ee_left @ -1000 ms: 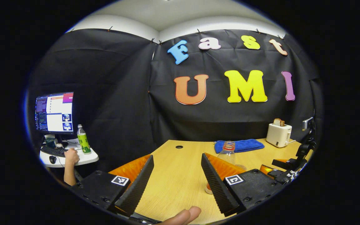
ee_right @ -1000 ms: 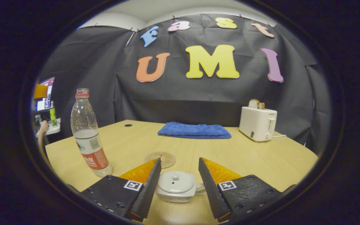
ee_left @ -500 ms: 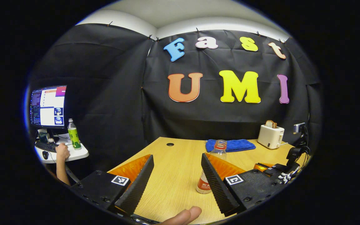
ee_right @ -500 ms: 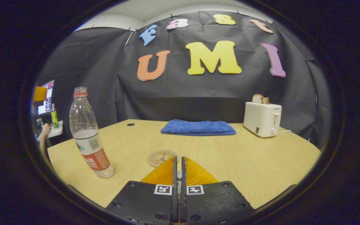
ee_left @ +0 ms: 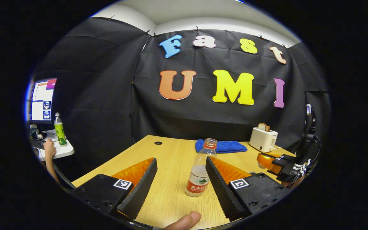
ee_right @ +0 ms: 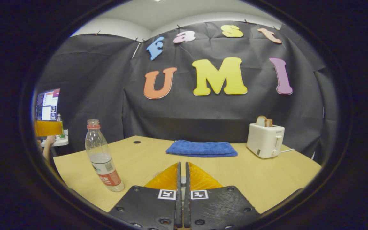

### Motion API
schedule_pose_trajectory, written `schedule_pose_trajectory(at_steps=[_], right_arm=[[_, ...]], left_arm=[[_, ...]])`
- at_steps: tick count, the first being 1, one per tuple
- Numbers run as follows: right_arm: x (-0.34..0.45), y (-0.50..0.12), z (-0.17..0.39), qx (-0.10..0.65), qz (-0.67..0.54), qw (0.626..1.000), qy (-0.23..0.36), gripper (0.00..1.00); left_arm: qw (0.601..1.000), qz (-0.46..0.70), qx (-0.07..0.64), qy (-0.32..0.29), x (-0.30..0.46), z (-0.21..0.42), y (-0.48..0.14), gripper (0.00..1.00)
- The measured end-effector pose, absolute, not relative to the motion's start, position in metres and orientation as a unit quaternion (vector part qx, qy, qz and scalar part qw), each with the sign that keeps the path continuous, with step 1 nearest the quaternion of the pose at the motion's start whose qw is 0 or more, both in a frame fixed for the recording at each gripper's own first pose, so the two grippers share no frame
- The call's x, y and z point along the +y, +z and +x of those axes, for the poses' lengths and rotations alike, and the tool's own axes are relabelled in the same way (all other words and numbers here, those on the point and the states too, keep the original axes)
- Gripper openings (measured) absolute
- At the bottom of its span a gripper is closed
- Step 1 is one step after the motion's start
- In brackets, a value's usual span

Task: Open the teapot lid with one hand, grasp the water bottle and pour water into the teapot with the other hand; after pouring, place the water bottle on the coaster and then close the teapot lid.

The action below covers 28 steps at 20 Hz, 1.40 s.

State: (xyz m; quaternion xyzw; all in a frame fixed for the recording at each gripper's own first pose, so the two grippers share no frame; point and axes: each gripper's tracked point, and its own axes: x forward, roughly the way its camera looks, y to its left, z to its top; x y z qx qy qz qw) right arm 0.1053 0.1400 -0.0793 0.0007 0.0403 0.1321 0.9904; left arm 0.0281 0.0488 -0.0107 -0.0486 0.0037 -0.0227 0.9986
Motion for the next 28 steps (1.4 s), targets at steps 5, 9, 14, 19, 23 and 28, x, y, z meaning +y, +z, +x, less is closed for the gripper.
schedule_pose_trajectory(at_steps=[5, 9, 14, 19, 23, 28], right_arm=[[0.09, -0.058, 0.083, 0.022, 0.007, 0.995, 0.102, 0.02], [0.049, -0.049, 0.065, 0.013, 0.014, 0.997, 0.08, 0.02], [0.016, -0.044, 0.047, 0.003, 0.024, 0.997, 0.07, 0.04], [-0.001, -0.047, 0.046, 0.006, 0.034, 0.997, 0.068, 0.01], [-0.002, -0.046, 0.046, 0.009, 0.036, 0.997, 0.066, 0.04], [-0.005, -0.042, 0.044, 0.002, 0.037, 0.997, 0.064, 0.04]], left_arm=[[0.997, -0.035, 0.011, -0.067, 0.017, 0.04, -0.029, 0.96], [0.996, -0.025, 0.022, -0.083, 0.002, 0.053, -0.052, 0.96], [0.995, -0.006, 0.008, -0.096, -0.007, 0.074, -0.075, 0.96], [0.996, -0.006, -0.021, -0.087, -0.014, 0.098, -0.078, 0.96], [0.996, -0.019, -0.016, -0.08, -0.012, 0.121, -0.079, 0.96], [0.997, -0.001, -0.004, -0.072, -0.007, 0.136, -0.091, 0.82]])
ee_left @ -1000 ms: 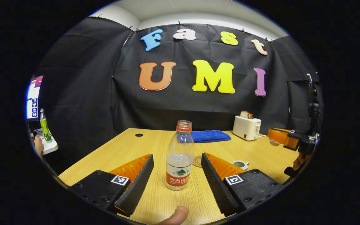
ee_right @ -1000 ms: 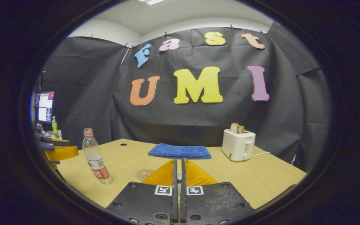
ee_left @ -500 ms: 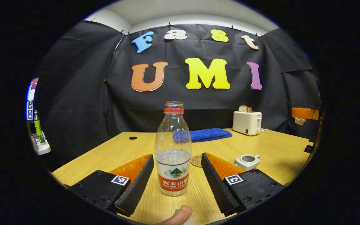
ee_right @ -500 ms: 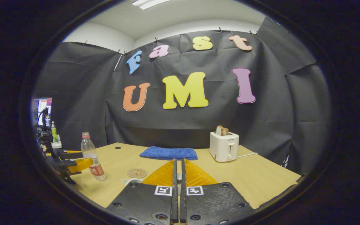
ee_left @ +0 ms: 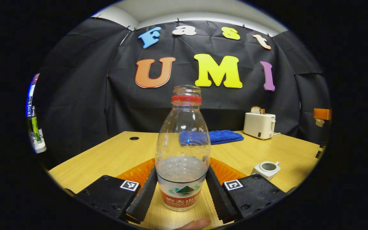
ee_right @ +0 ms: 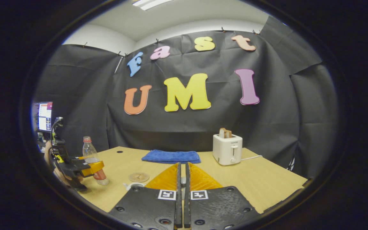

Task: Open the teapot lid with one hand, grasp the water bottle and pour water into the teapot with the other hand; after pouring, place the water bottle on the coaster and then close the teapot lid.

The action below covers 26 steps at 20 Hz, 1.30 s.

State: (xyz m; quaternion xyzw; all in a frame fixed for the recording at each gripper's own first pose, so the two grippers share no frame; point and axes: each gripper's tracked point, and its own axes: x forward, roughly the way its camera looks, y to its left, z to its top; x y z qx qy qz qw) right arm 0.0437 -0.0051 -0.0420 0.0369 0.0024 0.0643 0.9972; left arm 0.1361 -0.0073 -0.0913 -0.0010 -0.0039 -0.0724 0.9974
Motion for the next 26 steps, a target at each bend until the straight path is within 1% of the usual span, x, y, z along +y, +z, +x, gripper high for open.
schedule_pose_trajectory(at_steps=[1, 2, 3, 4, 5, 6, 8, 9, 11, 13, 17, 21, 22, 26], right_arm=[[-0.007, -0.041, 0.045, 0.003, 0.036, 0.997, 0.062, 0.02], [-0.007, -0.041, 0.044, 0.003, 0.036, 0.997, 0.062, 0.04], [-0.008, -0.039, 0.043, 0.001, 0.037, 0.997, 0.062, 0.04], [-0.012, -0.039, 0.043, 0.001, 0.039, 0.997, 0.06, 0.02], [-0.013, -0.038, 0.043, 0.002, 0.04, 0.997, 0.059, 0.02], [-0.015, -0.039, 0.043, 0.004, 0.041, 0.997, 0.058, 0.04], [-0.021, -0.039, 0.044, 0.007, 0.042, 0.998, 0.05, 0.04], [-0.024, -0.038, 0.044, 0.007, 0.043, 0.998, 0.047, 0.02], [-0.033, -0.041, 0.046, 0.014, 0.041, 0.999, 0.033, 0.02], [-0.036, -0.041, 0.045, 0.02, 0.043, 0.998, 0.031, 0.02], [-0.048, -0.042, 0.048, 0.022, 0.046, 0.999, 0.019, 0.02], [-0.057, -0.045, 0.048, 0.029, 0.041, 0.999, 0.001, 0.02], [-0.058, -0.047, 0.049, 0.03, 0.039, 0.999, -0.001, 0.02], [-0.057, -0.051, 0.051, 0.037, 0.033, 0.999, -0.003, 0.02]], left_arm=[[0.998, 0.0, -0.005, -0.07, -0.007, 0.136, -0.09, 0.81], [0.998, 0.003, -0.003, -0.068, -0.008, 0.133, -0.089, 0.79], [0.998, 0.008, -0.006, -0.065, -0.008, 0.131, -0.087, 0.79], [0.998, 0.016, -0.006, -0.063, -0.007, 0.129, -0.084, 0.79], [0.998, 0.024, -0.005, -0.059, -0.007, 0.128, -0.082, 0.78], [0.998, 0.03, -0.005, -0.058, -0.007, 0.126, -0.078, 0.78], [0.998, 0.048, 0.002, -0.05, -0.006, 0.123, -0.073, 0.78], [0.997, 0.061, 0.004, -0.046, -0.004, 0.121, -0.069, 0.78], [0.995, 0.093, 0.006, -0.035, -0.002, 0.12, -0.063, 0.78], [0.99, 0.14, 0.013, -0.018, 0.002, 0.119, -0.061, 0.77], [0.969, 0.246, 0.033, 0.012, 0.007, 0.118, -0.059, 0.77], [0.951, 0.299, 0.071, -0.021, -0.008, 0.117, -0.081, 0.76], [0.944, 0.322, 0.077, -0.019, -0.008, 0.115, -0.082, 0.75], [0.899, 0.431, 0.08, -0.01, -0.013, 0.112, -0.081, 0.75]])
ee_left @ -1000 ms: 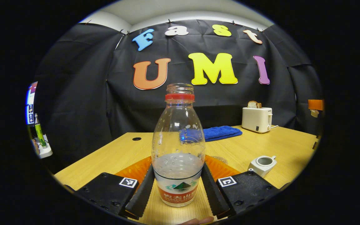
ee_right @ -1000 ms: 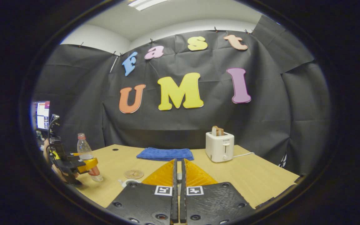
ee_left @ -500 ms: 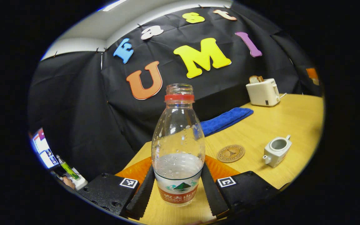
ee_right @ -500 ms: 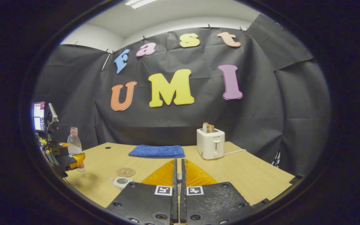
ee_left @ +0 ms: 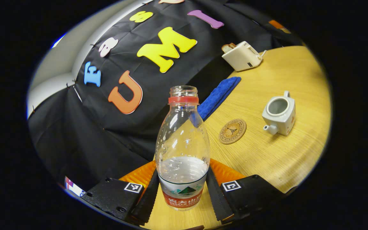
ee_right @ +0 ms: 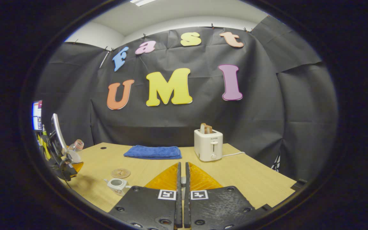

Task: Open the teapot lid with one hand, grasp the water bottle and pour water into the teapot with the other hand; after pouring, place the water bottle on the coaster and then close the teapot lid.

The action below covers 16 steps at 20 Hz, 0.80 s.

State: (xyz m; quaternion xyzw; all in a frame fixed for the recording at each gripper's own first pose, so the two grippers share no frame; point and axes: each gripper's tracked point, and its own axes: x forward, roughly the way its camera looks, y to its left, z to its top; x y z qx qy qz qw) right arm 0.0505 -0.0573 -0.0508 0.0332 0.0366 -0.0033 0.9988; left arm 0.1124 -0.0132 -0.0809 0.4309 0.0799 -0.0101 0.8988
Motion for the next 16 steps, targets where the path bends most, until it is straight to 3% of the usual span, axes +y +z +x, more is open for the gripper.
schedule_pose_trajectory(at_steps=[3, 4, 16], right_arm=[[-0.057, -0.051, 0.05, 0.036, 0.021, 0.999, -0.007, 0.02], [-0.059, -0.05, 0.051, 0.034, 0.016, 0.999, -0.01, 0.02], [-0.065, -0.053, 0.054, 0.034, 0.0, 0.999, -0.03, 0.02]], left_arm=[[0.872, 0.481, 0.085, -0.019, -0.025, 0.114, -0.085, 0.79], [0.86, 0.503, 0.085, -0.015, -0.027, 0.114, -0.083, 0.75], [0.715, 0.696, 0.072, 0.0, -0.044, 0.117, -0.067, 0.75]])
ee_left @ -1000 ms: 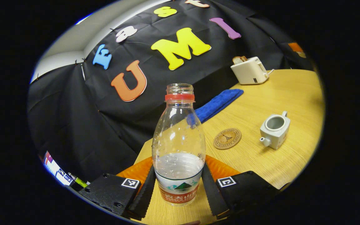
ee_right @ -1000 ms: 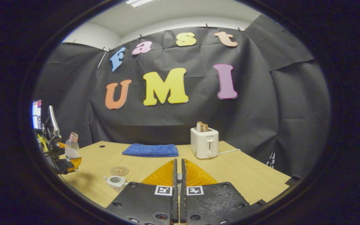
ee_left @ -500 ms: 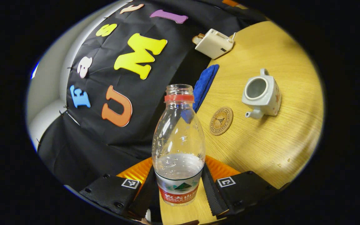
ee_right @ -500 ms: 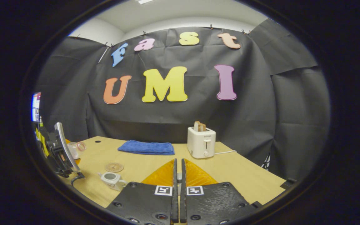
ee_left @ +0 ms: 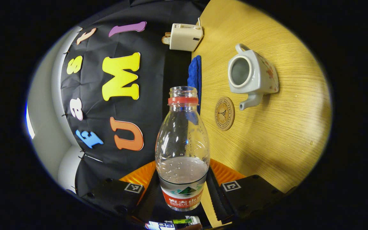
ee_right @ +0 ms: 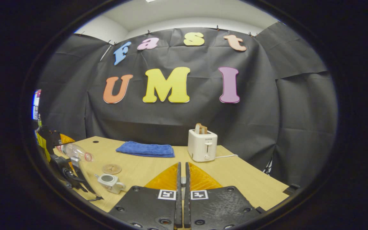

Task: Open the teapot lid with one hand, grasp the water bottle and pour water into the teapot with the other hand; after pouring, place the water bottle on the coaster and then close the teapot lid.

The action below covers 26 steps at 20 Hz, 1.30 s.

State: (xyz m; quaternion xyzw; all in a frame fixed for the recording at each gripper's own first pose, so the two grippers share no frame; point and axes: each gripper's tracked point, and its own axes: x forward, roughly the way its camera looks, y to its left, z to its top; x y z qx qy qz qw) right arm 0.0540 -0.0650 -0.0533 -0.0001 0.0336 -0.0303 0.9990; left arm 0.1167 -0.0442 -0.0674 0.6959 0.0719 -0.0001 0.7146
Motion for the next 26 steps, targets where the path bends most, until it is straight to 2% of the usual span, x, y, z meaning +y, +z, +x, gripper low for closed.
schedule_pose_trajectory(at_steps=[9, 26], right_arm=[[-0.072, -0.049, 0.053, 0.028, 0.001, 0.999, -0.04, 0.02], [-0.073, -0.04, 0.048, 0.016, -0.011, 0.999, -0.04, 0.02]], left_arm=[[0.622, 0.78, 0.066, -0.003, -0.064, 0.116, -0.079, 0.75], [0.544, 0.837, 0.064, -0.006, -0.073, 0.118, -0.069, 0.75]])
